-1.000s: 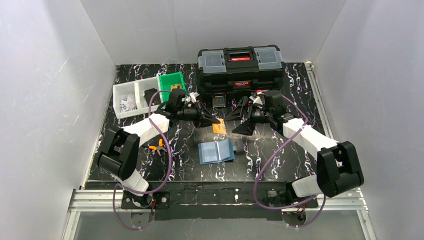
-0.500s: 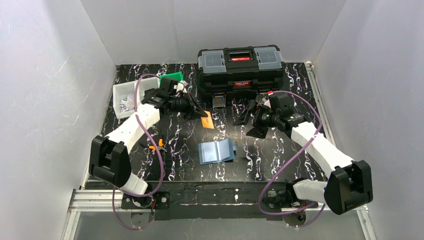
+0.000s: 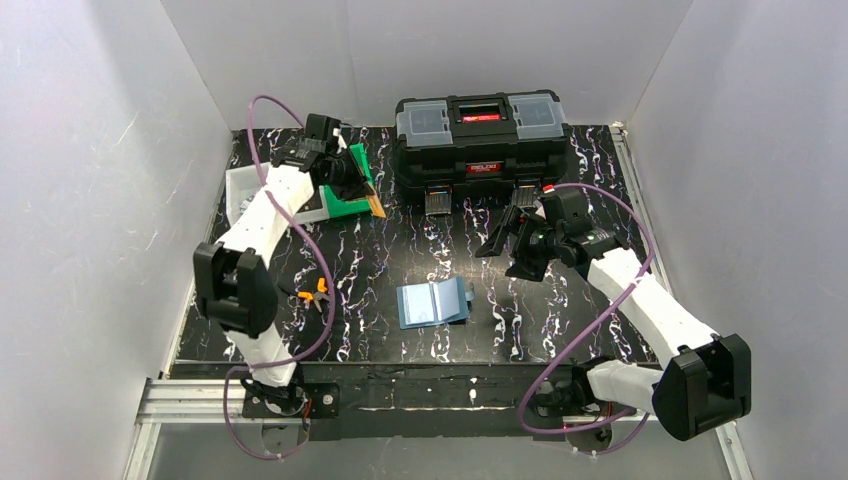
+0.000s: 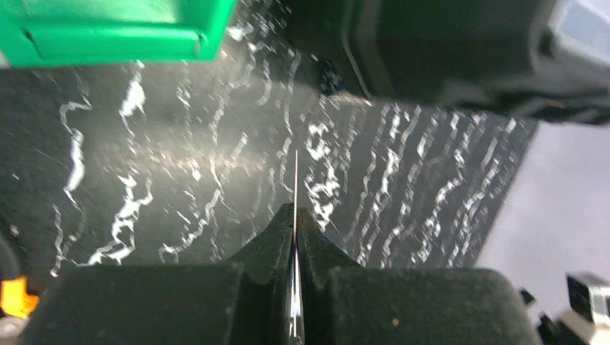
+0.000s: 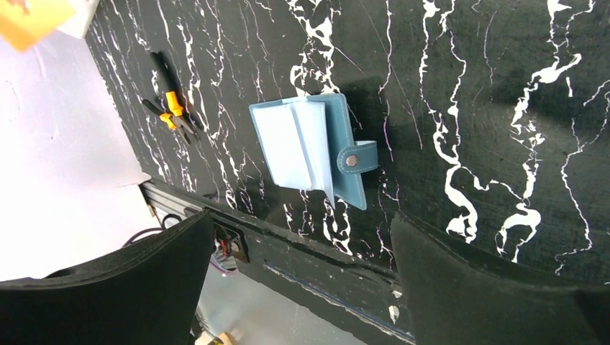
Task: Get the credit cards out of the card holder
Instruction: Place the credit card in the storage box.
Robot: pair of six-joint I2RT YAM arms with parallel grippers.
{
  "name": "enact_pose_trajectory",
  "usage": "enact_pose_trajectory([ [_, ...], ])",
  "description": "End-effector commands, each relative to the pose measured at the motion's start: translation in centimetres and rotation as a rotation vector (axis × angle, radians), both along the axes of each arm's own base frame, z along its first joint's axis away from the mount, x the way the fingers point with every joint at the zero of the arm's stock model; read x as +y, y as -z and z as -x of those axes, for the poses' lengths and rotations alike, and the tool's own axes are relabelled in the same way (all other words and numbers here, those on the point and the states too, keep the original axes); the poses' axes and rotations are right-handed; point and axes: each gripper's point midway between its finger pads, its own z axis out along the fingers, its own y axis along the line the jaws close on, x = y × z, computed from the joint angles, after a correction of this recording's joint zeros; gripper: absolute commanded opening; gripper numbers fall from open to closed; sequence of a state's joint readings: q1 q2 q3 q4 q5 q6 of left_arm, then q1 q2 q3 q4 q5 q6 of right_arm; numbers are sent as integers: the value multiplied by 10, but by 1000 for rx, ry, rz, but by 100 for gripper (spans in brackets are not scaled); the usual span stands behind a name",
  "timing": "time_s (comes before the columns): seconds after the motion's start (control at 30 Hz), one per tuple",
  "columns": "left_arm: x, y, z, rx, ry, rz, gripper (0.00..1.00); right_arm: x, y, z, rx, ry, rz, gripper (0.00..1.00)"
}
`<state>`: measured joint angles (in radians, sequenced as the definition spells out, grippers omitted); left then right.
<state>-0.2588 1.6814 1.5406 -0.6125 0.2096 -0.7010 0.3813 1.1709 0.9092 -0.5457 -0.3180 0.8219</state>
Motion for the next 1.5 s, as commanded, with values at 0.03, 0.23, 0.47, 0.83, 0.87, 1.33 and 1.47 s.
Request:
enact_pose_trajectory([
  [0.03, 41, 19, -42, -8, -71, -160, 0, -2, -22, -3, -59, -16, 6, 98],
  [0.23, 65, 26, -91, -59, -101, -230, 0, -5, -27, 3, -79, -18, 4, 98],
  [0.47, 82, 40, -129, -67, -113, -355, 0, -9, -28, 8, -91, -15, 13, 98],
  [0.83, 95, 41, -158, -74, -83, -428, 20, -6, -32, 9, -93, -39, -3, 98],
  [0.87, 95, 40, -158, -75, -80, -428, 32, -5, -32, 9, -90, -40, -4, 98],
  [1.33, 79, -13, -119, -142, -58, -305, 61, -2, -20, 8, -43, -55, 6, 98],
  [1.47, 70, -20, -92, -132, -36, -239, 62, -2, -16, 6, -33, -49, 13, 98],
])
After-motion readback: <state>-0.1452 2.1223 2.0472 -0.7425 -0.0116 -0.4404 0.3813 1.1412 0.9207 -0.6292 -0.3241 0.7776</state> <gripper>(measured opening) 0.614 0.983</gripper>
